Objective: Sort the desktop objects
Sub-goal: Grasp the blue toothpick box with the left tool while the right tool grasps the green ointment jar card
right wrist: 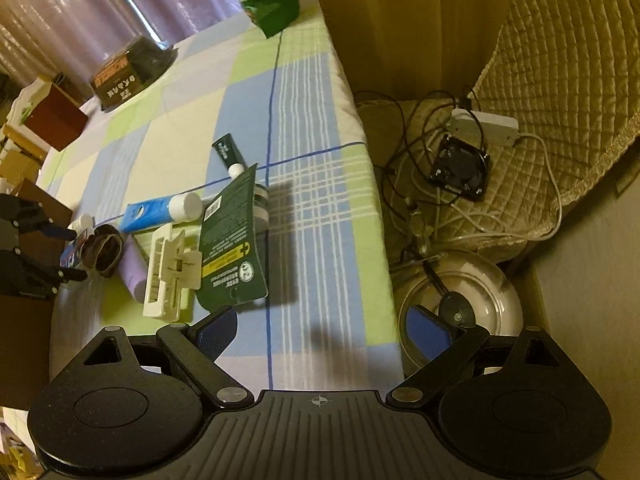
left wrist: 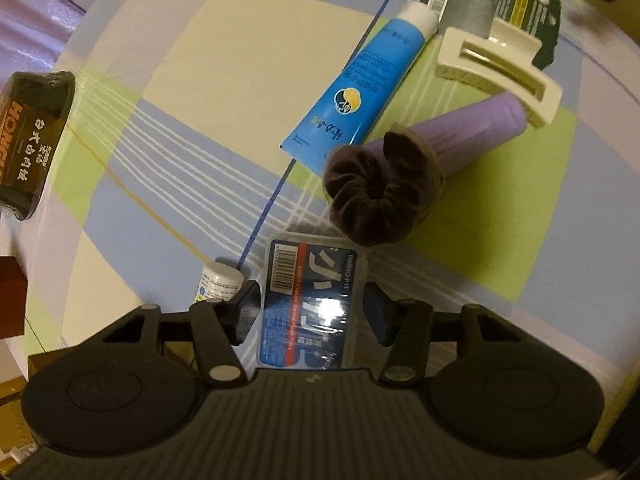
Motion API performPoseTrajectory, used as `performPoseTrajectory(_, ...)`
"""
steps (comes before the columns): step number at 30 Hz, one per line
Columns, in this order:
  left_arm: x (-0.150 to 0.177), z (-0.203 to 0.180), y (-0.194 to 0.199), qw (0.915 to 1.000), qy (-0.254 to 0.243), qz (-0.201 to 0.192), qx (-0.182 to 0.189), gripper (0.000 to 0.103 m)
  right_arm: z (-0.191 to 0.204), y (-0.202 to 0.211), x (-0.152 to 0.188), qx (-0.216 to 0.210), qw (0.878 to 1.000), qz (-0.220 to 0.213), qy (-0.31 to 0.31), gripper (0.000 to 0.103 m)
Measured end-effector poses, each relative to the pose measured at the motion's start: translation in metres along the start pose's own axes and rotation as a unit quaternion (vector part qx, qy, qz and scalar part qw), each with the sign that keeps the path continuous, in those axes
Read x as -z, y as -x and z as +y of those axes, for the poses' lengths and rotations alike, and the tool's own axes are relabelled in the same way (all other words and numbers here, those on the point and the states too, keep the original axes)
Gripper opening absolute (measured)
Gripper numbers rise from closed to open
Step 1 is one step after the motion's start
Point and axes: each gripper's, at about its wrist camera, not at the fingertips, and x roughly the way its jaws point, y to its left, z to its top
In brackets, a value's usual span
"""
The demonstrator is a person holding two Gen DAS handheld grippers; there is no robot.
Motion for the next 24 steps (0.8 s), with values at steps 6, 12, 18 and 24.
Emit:
performPoseTrajectory(6, 0.006, -0.013, -0.002, 0.9993, 0.034, 0.016, 0.002, 0.052, -0.003, -0.008, -0.009, -0.04, 0.999, -0.015, -0.007, 0.094)
performPoseTrajectory(12, 0.018, -0.037, 0.004, 0.9963, 0.084, 0.017, 0.005, 0.052, -0.001, -0.038, -0.023, -0.133, 0.991, -0.026, -0.015, 0.058)
performPoseTrajectory(18, 0.041, -0.071, 0.017, 0.9863, 0.165, -0.006, -0.006, 0.052, -0.002, -0.066, -0.03, -0.169, 0.986, -0.007, -0.007, 0.013)
performPoseTrajectory(24, 0.06, -0.083, 0.035, 0.9699, 0.243, -0.018, 0.002, 0.052, 0.031, -0.03, -0.016, -0.12, 0.977, -0.05, 0.166, 0.007)
